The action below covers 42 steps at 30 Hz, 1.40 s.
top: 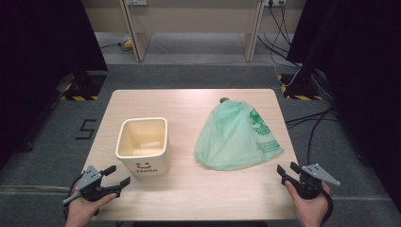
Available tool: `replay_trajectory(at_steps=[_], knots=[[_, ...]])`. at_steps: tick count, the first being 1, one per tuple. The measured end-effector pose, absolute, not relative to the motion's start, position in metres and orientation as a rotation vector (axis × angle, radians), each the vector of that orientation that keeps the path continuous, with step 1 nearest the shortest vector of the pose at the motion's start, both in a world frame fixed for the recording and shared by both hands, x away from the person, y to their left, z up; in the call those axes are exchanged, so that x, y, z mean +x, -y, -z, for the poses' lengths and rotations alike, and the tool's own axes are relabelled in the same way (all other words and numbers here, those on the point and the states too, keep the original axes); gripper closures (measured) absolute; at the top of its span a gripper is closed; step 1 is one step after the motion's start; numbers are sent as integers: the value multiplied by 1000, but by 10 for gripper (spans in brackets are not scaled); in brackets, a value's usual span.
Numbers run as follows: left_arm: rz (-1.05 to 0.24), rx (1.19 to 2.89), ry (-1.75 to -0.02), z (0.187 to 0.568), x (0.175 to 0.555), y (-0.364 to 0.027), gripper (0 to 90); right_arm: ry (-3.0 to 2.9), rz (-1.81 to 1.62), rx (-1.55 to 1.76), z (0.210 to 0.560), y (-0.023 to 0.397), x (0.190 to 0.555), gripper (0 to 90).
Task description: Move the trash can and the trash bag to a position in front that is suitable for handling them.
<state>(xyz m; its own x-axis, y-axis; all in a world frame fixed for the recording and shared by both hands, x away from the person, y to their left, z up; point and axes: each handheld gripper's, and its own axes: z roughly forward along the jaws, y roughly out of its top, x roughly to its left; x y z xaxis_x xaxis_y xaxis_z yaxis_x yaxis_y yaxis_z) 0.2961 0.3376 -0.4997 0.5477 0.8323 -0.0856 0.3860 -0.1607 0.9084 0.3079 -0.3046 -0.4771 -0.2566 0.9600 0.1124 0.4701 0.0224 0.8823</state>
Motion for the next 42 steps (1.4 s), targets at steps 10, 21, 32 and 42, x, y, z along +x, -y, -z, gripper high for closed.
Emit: replay_trajectory(at_steps=[10, 21, 32, 42], knots=[[-577, 1809, -923, 485, 324, -334, 188, -1780, -1187, 1457, 478, 304, 308, 416], [-544, 1886, -739, 482, 351, -321, 207, -1792, -1191, 1460, 479, 303, 308, 416], [-536, 1903, -717, 482, 372, -299, 232, -1789, -1199, 1462, 479, 304, 309, 416], [-525, 1856, -735, 476, 373, -300, 243, -1780, -1204, 1493, 484, 309, 311, 416]])
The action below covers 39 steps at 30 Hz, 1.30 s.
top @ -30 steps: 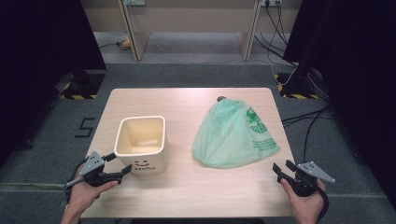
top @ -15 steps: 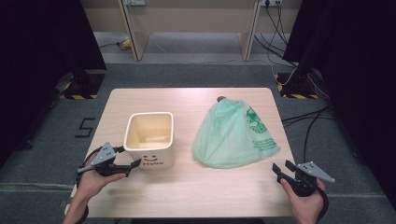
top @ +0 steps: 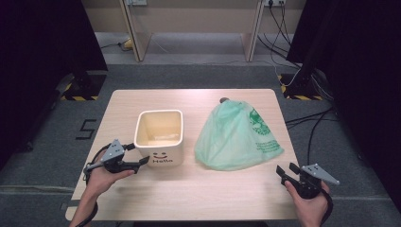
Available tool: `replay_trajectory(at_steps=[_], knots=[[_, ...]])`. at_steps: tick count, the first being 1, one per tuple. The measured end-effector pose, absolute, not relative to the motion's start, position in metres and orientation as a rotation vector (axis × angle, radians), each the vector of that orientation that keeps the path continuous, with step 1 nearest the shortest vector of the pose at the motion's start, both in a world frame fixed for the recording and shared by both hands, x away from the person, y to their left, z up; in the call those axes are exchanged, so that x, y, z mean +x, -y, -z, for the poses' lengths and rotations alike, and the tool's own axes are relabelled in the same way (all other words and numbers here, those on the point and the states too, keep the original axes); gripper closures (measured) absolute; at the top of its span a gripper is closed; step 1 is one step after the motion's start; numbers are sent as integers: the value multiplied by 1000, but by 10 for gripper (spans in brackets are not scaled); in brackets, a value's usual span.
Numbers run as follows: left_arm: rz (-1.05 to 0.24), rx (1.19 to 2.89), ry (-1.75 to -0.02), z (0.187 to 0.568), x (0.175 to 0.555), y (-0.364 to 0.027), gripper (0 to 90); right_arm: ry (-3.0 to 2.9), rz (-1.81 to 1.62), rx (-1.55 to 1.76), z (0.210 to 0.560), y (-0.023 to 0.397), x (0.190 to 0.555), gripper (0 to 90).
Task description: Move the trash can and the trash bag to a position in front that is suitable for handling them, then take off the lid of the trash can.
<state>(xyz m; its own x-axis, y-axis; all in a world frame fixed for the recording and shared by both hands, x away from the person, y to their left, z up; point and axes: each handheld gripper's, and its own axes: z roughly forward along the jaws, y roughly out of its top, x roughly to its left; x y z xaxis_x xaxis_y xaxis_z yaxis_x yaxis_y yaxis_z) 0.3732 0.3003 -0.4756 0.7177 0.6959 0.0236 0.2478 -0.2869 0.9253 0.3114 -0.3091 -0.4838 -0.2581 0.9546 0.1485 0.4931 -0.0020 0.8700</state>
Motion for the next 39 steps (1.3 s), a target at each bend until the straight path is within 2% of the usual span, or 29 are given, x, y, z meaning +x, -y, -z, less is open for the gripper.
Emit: replay_trajectory(at_steps=[10, 16, 31, 39], knots=[[-509, 1839, -739, 469, 359, -305, 225, -1774, -1216, 1488, 481, 310, 308, 416], [-519, 1799, -763, 450, 350, -315, 224, -1789, -1204, 1484, 482, 308, 310, 414], [-531, 1695, -815, 420, 351, -317, 227, -1799, -1191, 1475, 480, 305, 310, 405], [-558, 1650, -888, 403, 370, -310, 252, -1795, -1194, 1478, 481, 305, 310, 404]])
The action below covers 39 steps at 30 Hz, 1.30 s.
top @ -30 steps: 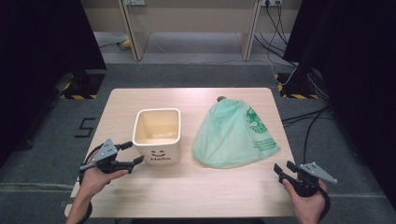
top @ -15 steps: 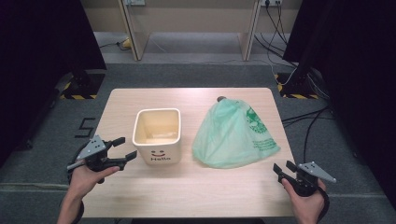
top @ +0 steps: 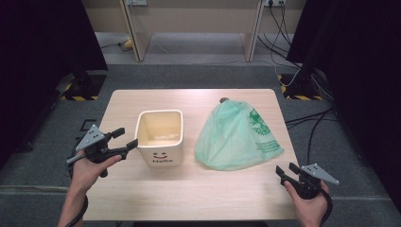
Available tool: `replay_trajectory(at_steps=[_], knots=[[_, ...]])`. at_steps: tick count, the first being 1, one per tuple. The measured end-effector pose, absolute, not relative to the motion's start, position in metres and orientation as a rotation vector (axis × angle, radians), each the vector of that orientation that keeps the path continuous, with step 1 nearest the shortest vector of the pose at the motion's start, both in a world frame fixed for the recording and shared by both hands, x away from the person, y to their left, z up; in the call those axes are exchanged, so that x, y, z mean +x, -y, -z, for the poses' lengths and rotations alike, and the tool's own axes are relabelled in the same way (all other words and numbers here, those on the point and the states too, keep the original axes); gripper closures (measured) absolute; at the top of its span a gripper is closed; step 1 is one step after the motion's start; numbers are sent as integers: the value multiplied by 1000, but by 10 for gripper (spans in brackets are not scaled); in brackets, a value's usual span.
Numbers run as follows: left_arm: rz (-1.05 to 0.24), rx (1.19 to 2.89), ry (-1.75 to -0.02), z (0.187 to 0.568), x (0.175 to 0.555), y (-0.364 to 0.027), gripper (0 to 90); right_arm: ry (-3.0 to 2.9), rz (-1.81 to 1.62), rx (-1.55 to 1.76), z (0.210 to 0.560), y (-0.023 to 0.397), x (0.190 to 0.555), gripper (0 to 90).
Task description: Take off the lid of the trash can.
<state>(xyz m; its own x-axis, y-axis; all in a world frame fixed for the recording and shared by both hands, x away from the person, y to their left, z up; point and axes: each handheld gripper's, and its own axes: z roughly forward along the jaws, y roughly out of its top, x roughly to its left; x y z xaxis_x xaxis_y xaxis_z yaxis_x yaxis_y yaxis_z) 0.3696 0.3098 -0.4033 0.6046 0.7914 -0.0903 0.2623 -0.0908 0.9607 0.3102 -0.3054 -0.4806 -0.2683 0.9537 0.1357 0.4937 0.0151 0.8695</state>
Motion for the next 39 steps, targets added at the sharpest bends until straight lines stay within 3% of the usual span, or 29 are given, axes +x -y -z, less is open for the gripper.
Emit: replay_trajectory(at_steps=[15, 39], knots=[[-651, 1701, -1053, 395, 416, -298, 319, -1800, -1196, 1478, 481, 305, 310, 401], [-661, 1788, -1220, 394, 456, -276, 424, -1806, -1206, 1492, 482, 306, 311, 400]])
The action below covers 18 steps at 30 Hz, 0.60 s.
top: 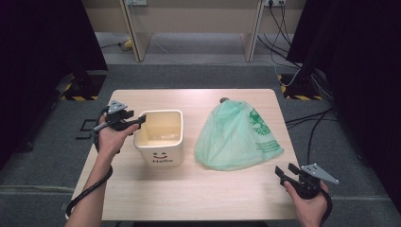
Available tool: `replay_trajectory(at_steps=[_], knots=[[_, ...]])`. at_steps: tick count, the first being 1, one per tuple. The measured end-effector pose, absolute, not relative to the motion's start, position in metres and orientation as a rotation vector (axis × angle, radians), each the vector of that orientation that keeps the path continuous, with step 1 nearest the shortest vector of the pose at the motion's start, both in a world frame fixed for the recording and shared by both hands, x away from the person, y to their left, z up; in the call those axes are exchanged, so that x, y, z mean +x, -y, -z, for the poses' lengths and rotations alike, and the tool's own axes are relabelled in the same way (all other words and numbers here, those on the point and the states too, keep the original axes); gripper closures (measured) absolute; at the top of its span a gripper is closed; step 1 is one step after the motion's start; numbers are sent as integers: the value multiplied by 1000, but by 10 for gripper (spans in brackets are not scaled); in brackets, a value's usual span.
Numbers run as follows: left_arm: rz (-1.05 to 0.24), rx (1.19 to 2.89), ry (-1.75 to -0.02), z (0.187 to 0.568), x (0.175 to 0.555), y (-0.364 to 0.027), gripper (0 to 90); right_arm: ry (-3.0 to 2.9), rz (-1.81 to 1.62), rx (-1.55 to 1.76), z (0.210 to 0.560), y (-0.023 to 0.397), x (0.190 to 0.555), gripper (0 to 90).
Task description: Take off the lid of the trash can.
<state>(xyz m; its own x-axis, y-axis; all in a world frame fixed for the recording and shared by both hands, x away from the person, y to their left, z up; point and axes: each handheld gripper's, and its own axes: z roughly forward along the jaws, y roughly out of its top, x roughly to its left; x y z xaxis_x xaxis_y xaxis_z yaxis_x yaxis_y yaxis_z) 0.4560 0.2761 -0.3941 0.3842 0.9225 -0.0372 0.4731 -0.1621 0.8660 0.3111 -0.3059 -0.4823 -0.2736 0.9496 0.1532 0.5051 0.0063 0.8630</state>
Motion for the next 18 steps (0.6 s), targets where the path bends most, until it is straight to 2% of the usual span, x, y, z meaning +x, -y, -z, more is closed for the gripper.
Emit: replay_trajectory(at_steps=[18], knots=[[-638, 1863, -1313, 393, 469, -265, 624, -1815, -1214, 1497, 483, 306, 311, 400]])
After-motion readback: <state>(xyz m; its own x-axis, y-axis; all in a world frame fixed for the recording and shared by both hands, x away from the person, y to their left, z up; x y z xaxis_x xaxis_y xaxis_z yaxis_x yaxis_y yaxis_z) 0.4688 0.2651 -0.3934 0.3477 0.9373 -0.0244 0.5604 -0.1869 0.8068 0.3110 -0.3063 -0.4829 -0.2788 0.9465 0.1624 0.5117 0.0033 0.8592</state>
